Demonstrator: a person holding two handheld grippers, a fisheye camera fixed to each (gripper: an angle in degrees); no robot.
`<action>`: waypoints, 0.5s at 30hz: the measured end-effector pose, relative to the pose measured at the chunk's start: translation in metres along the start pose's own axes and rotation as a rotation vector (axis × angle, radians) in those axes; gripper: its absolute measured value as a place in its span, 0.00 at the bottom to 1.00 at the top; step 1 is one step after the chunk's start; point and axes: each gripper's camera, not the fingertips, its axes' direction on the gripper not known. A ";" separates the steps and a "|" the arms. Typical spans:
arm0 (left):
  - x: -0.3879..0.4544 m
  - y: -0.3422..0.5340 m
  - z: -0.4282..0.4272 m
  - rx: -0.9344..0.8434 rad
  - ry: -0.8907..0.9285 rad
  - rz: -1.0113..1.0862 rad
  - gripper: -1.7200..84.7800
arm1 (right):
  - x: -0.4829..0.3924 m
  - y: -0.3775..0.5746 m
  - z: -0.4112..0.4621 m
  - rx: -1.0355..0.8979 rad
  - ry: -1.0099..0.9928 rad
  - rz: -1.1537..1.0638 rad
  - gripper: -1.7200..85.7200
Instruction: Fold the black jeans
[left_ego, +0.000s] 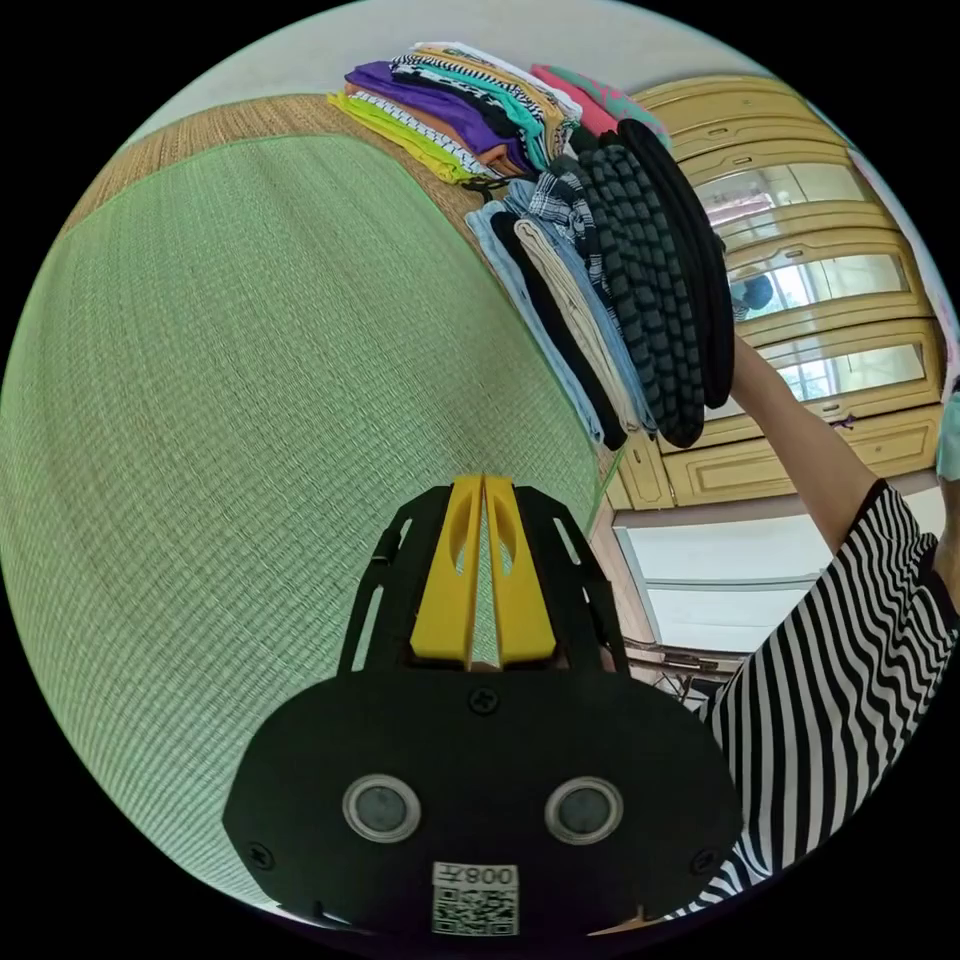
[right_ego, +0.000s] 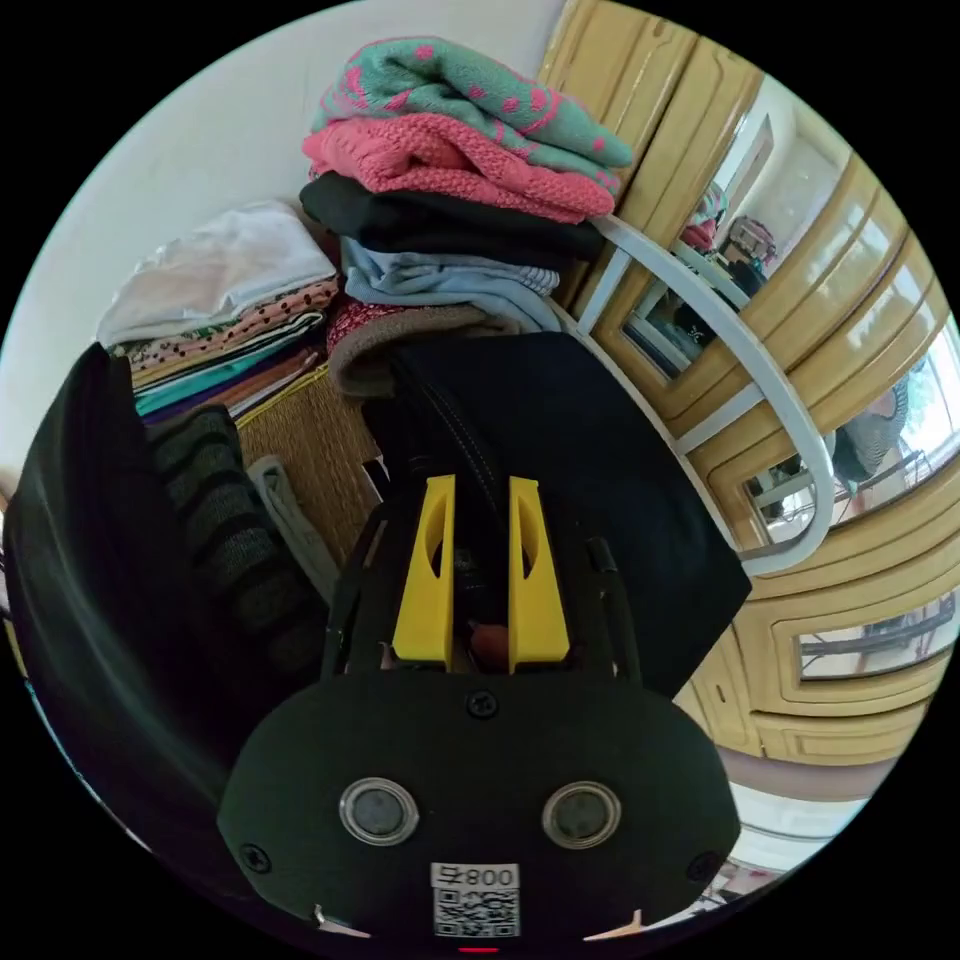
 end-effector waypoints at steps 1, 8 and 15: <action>0.002 0.005 -0.004 -0.010 0.012 0.005 0.02 | 0.013 0.005 -0.001 0.015 -0.049 0.030 0.11; 0.014 0.047 -0.046 -0.013 0.071 0.010 0.02 | 0.099 0.046 -0.022 0.120 -0.330 0.299 0.06; 0.025 0.099 -0.096 0.016 0.096 -0.031 0.02 | 0.194 0.111 -0.092 0.385 -0.569 0.513 0.03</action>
